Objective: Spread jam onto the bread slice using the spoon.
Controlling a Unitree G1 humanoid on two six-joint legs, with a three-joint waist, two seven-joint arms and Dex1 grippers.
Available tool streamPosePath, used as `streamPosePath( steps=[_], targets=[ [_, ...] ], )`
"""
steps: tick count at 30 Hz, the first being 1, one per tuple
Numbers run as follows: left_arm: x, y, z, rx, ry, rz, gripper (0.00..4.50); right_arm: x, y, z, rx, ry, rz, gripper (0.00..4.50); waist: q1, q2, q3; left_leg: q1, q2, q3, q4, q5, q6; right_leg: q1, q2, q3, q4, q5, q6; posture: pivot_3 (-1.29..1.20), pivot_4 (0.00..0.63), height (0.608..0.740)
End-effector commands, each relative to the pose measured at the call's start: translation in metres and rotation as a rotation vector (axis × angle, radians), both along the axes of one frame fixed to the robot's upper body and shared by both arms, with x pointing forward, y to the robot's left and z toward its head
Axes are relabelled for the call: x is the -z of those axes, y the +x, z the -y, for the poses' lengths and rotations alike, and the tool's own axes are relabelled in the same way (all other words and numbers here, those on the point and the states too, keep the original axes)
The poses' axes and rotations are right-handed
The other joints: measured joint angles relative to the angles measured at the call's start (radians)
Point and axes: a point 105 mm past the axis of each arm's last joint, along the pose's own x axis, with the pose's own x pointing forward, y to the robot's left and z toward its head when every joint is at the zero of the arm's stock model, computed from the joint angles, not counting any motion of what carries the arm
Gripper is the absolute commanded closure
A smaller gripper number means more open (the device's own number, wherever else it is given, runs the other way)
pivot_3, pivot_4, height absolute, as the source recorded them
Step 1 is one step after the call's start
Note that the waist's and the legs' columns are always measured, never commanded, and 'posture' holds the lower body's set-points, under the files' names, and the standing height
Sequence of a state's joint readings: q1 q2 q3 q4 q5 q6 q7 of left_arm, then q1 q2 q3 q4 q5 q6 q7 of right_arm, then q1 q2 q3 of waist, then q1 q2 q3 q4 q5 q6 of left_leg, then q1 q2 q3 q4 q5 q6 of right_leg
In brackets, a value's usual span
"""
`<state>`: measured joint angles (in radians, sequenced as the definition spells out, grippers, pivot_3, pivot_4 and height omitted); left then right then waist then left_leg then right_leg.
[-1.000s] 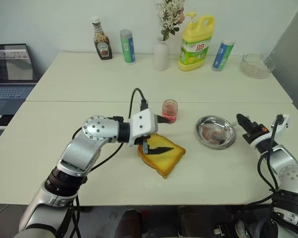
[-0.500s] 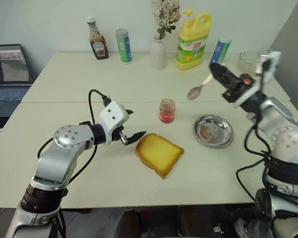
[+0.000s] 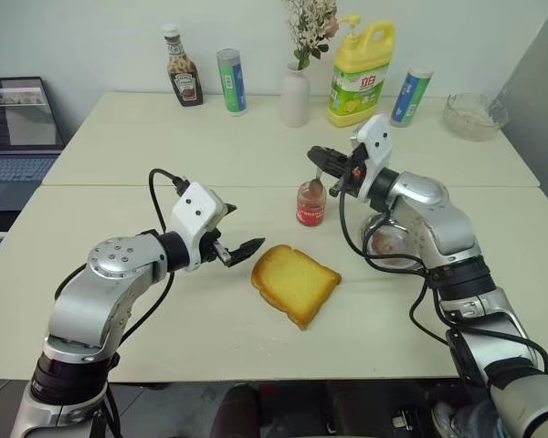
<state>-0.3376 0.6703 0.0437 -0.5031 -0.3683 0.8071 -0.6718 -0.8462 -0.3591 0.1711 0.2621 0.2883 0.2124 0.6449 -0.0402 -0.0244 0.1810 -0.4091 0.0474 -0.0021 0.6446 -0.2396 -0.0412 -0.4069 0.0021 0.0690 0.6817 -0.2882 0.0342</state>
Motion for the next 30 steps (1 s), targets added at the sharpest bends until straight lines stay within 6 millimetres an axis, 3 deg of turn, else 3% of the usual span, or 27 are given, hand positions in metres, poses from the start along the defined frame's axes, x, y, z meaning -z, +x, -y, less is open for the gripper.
streamPosePath(
  steps=[1,11,16,30],
  targets=[
    [-0.011,-0.002,0.007,0.023,-0.007,0.047,0.0,-0.011,-0.003,-0.007,-0.034,-0.051,0.112,4.47,0.001,0.0,0.0,0.0,0.0,0.0,0.0,0.0,0.0,0.0,0.0,0.0,0.0,0.0,0.0,0.0,0.15,0.74],
    [-0.019,0.001,0.024,0.084,-0.072,0.034,0.0,0.017,-0.002,-0.016,-0.07,-0.269,0.243,4.47,0.007,0.0,0.0,0.0,0.0,0.0,0.0,0.0,0.0,0.0,0.0,0.0,0.001,0.0,0.0,0.0,0.15,0.74],
    [-0.017,0.003,0.02,0.078,-0.049,0.025,0.0,0.024,-0.001,-0.017,-0.078,-0.326,0.28,4.47,0.006,0.0,0.0,0.0,0.0,0.0,0.0,0.0,0.0,0.0,0.0,0.0,0.001,0.0,0.0,0.0,0.15,0.74],
    [0.001,0.007,0.003,0.011,-0.007,-0.016,0.0,0.049,0.013,-0.018,-0.042,-0.273,0.058,4.47,0.007,0.0,0.0,0.001,0.0,0.0,0.001,0.0,0.0,0.0,-0.001,0.0,0.002,0.001,0.0,0.0,0.15,0.74]
  ],
)
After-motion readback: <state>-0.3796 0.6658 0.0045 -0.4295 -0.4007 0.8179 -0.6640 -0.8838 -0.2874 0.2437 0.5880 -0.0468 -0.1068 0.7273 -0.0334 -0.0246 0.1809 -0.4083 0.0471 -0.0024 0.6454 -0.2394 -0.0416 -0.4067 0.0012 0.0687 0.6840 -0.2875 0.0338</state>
